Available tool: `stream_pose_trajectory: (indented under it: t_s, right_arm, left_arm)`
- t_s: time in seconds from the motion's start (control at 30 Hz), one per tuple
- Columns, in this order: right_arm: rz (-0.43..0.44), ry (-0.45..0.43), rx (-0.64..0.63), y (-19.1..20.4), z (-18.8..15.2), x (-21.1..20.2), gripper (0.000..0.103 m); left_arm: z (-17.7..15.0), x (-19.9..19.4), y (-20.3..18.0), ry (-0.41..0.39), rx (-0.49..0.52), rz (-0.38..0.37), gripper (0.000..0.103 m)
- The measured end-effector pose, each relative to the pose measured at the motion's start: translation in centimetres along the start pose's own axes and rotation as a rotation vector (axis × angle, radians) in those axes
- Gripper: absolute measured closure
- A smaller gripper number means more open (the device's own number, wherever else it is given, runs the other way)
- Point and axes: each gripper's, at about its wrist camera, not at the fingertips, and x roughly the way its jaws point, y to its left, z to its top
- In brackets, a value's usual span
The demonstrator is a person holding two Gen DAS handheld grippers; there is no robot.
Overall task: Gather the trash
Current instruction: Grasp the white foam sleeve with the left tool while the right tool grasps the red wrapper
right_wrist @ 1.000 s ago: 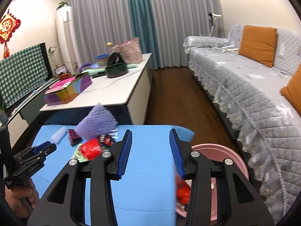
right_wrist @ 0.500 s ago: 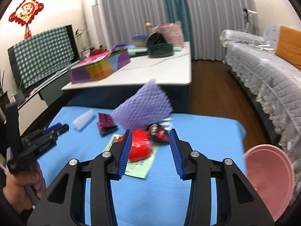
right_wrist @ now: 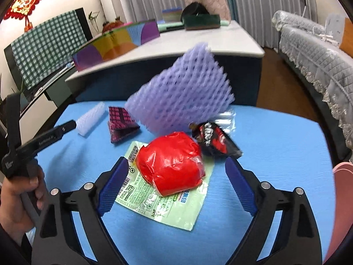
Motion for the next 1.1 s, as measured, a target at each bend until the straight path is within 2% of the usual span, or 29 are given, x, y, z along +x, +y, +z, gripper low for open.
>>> stream_pose_trajectory:
  t_s: [0.33, 0.4, 0.47, 0.5, 0.53, 0.63, 0.8, 1.1]
  right_arm:
    - [-0.022, 0.075, -0.028, -0.2, -0.2, 2.4, 0.014]
    - [-0.014, 0.074, -0.049, 0.1, -0.3, 2.2, 0.02]
    - [-0.008, 0.076, -0.064, 0.3, -0.3, 2.2, 0.034]
    - [-0.009, 0.072, -0.069, 0.3, -0.3, 2.0, 0.037]
    - [-0.006, 0.07, -0.069, 0.3, -0.3, 1.8, 0.044]
    - [0.003, 0.068, -0.064, 0.0, -0.3, 1.5, 0.046]
    - [0.008, 0.03, -0.085, 0.6, -0.2, -0.1, 0.048]
    - [0.019, -0.062, -0.088, 1.2, 0.1, -4.8, 0.048]
  left_arm:
    - [1.1, 3.1, -0.8, 0.09, 0.009, 0.011, 0.031]
    - [1.0, 3.3, -1.1, 0.102, 0.019, 0.011, 0.042]
    - [0.9, 3.6, -1.3, 0.113, 0.027, 0.007, 0.062]
    - [0.9, 3.5, -1.4, 0.108, 0.032, 0.002, 0.067]
    - [0.9, 3.3, -1.5, 0.103, 0.032, -0.007, 0.075]
    - [0.8, 2.8, -2.0, 0.102, 0.052, -0.023, 0.089]
    - [0.5, 1.5, -2.8, 0.093, 0.073, -0.04, 0.091]
    - [0.7, -3.1, -4.0, 0.017, 0.103, -0.078, 0.092]
